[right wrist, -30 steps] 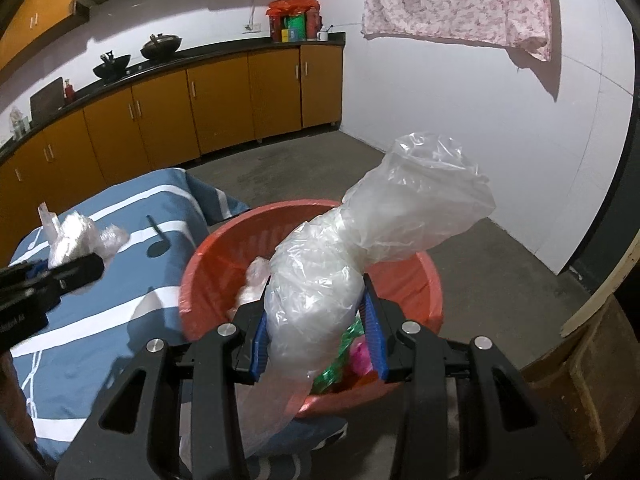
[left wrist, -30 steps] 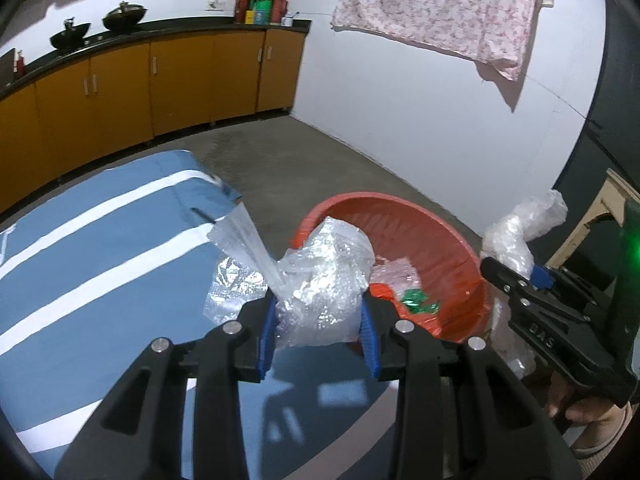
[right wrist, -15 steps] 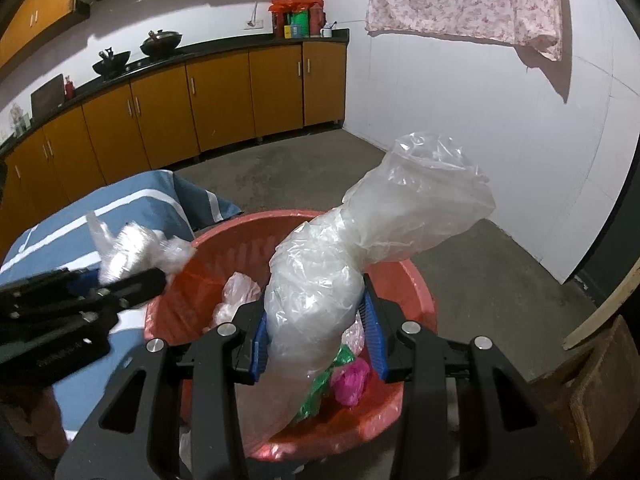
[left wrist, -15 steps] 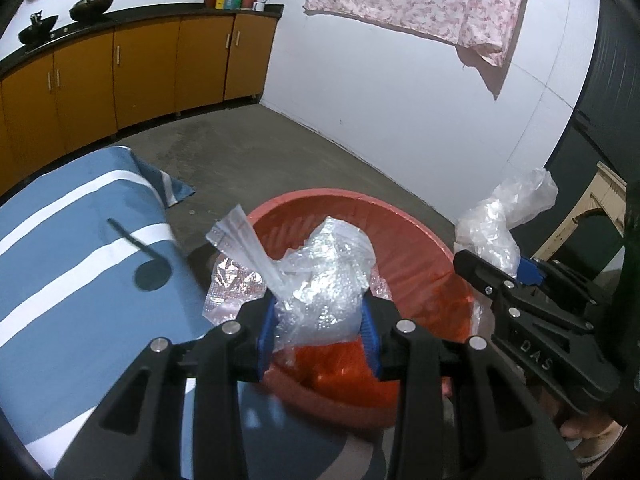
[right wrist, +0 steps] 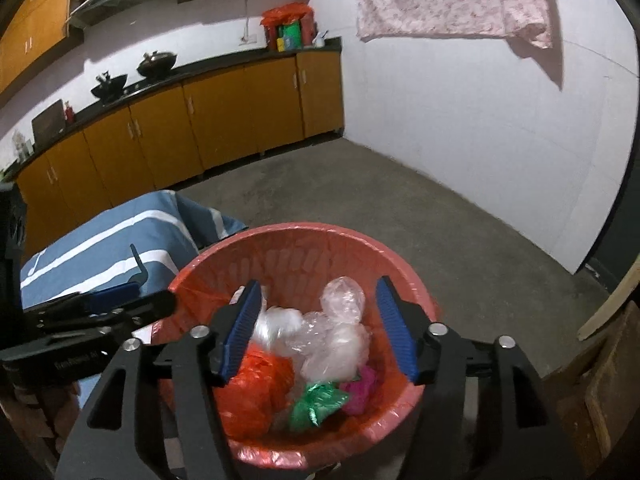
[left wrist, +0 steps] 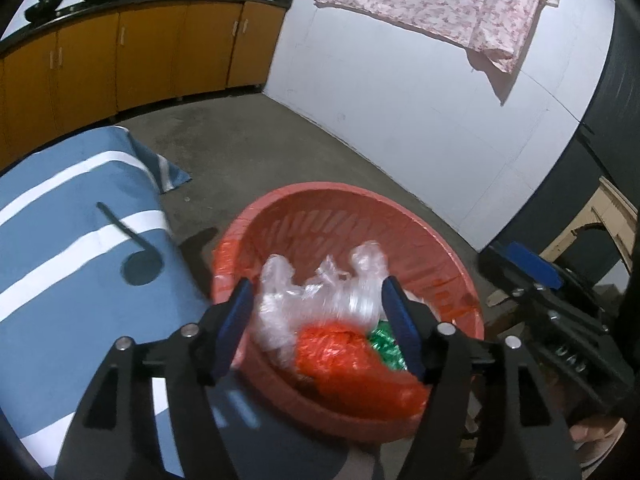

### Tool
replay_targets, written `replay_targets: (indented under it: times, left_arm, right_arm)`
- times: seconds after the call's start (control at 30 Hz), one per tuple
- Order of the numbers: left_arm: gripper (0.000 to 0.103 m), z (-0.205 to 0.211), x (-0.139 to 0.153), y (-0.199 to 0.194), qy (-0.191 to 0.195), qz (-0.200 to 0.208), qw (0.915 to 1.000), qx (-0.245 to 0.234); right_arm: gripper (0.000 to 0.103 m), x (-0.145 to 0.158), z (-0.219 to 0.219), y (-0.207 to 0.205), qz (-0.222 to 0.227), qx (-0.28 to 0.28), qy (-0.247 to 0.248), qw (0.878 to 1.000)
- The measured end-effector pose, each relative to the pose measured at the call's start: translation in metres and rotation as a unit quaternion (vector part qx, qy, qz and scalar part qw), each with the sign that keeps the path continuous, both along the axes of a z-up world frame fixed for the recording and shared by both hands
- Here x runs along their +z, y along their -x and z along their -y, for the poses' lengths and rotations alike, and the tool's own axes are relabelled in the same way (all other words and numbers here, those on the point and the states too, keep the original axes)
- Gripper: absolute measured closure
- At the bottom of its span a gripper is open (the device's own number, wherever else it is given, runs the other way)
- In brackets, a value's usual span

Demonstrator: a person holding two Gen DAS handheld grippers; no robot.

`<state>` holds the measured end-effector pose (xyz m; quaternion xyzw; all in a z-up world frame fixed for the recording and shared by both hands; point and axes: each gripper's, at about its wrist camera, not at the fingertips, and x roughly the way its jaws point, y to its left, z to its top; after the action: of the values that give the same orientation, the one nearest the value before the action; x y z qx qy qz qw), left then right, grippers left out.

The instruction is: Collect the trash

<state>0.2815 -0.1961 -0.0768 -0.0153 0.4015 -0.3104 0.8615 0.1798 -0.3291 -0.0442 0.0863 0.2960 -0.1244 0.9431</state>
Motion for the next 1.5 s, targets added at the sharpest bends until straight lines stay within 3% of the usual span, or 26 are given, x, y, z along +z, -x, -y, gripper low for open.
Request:
replay_targets:
  times: [0.13, 0.27, 0.37, 0.63, 0.93, 1.23, 1.5]
  left_arm:
    - [0.018, -0.031, 0.017, 0.018, -0.006, 0.043, 0.9983, 0.039]
    - [0.010, -0.067, 0.036, 0.046, -0.011, 0.089, 0.9926, 0.082]
    - [0.007, -0.099, 0.053, 0.077, -0.019, 0.128, 0.9845, 0.118]
    - [0.004, -0.157, 0.086, 0.156, -0.052, 0.214, 0.9562, 0.193]
    - [0.004, -0.198, 0.089, 0.210, -0.060, 0.199, 0.9454, 0.251]
    - [0.004, -0.208, 0.087, 0.252, -0.082, 0.222, 0.9328, 0.271]
    - [0.004, -0.217, 0.081, 0.275, -0.080, 0.223, 0.9311, 0.277]
  right_arm:
    - [0.006, 0.016, -0.010, 0.034, 0.055, -0.048, 0.041, 0.996]
    - [0.002, 0.035, -0.031, 0.070, 0.108, -0.078, 0.086, 0.987]
    - [0.002, 0.046, -0.044, 0.090, 0.128, -0.076, 0.080, 0.986]
    - [0.002, 0.064, -0.086, 0.129, 0.126, -0.069, 0.091, 0.985]
    - [0.002, 0.058, -0.121, 0.155, 0.111, -0.014, 0.068, 0.991]
    - [0.002, 0.052, -0.154, 0.184, 0.122, 0.010, 0.101, 0.987]
    - [0.002, 0.044, -0.164, 0.198, 0.118, 0.020, 0.101, 0.988]
